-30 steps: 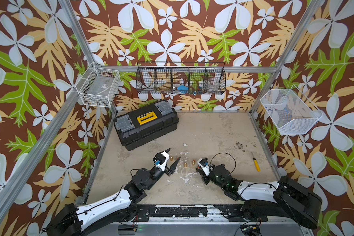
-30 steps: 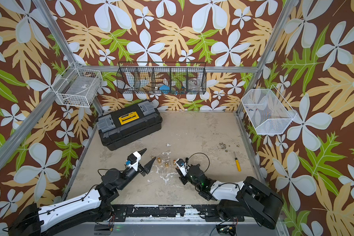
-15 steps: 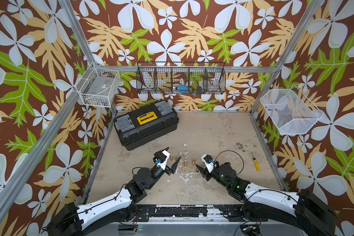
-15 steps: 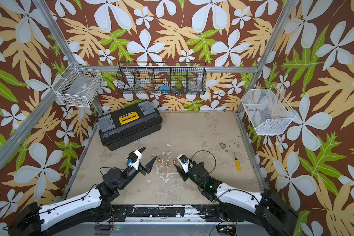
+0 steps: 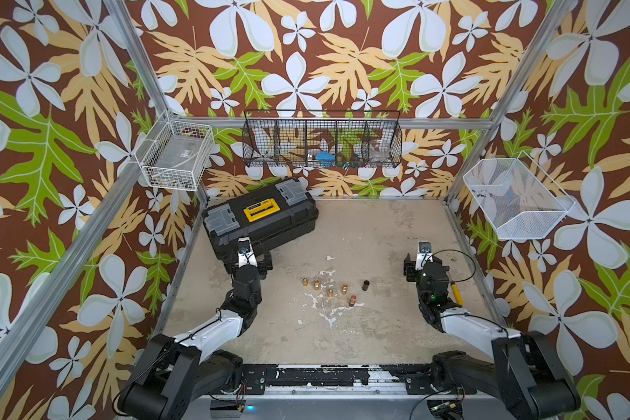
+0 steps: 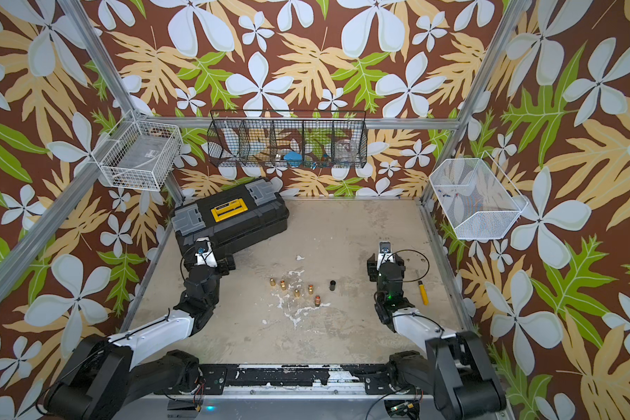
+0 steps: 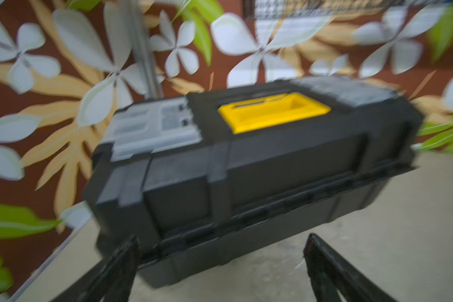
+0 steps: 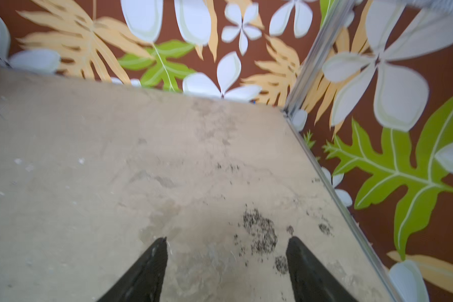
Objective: Open the lipstick cap
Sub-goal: Reset both arms
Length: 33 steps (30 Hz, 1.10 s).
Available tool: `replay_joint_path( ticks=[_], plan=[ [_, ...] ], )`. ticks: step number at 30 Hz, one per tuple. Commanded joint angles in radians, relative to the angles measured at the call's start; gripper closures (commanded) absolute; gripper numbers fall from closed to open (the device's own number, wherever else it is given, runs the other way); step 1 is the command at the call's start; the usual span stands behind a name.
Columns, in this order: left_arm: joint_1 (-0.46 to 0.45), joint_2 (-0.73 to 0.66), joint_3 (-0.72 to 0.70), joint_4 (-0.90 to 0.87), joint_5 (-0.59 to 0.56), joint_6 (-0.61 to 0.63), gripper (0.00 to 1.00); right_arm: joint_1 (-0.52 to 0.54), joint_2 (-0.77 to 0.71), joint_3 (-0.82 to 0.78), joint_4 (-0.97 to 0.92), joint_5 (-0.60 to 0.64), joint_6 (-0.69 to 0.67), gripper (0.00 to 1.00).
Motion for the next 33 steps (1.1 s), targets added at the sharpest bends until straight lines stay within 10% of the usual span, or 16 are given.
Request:
replay_joint_path(
  ticks=[1,7,13,15,33],
  plan=[
    [0.056,0.063,-0.041,0.155,0.084,0.041,0.00,-0.025,0.084,-0.014,0.237,-0.073,-0.021,0.26],
    [0.185,0.229,-0.131,0.463,0.301,-0.034,0.00,-0.158,0.196,0.003,0.347,-0.409,0.042,0.25],
    [0.210,0.254,-0.117,0.447,0.285,-0.071,0.00,-0.163,0.218,-0.094,0.493,-0.357,0.065,0.23],
    [0.209,0.253,-0.134,0.485,0.236,-0.092,0.00,-0.163,0.208,-0.087,0.479,-0.344,0.065,0.01],
    [0.204,0.254,-0.126,0.472,0.269,-0.075,0.00,-0.163,0.200,-0.085,0.463,-0.343,0.063,0.00]
  ],
)
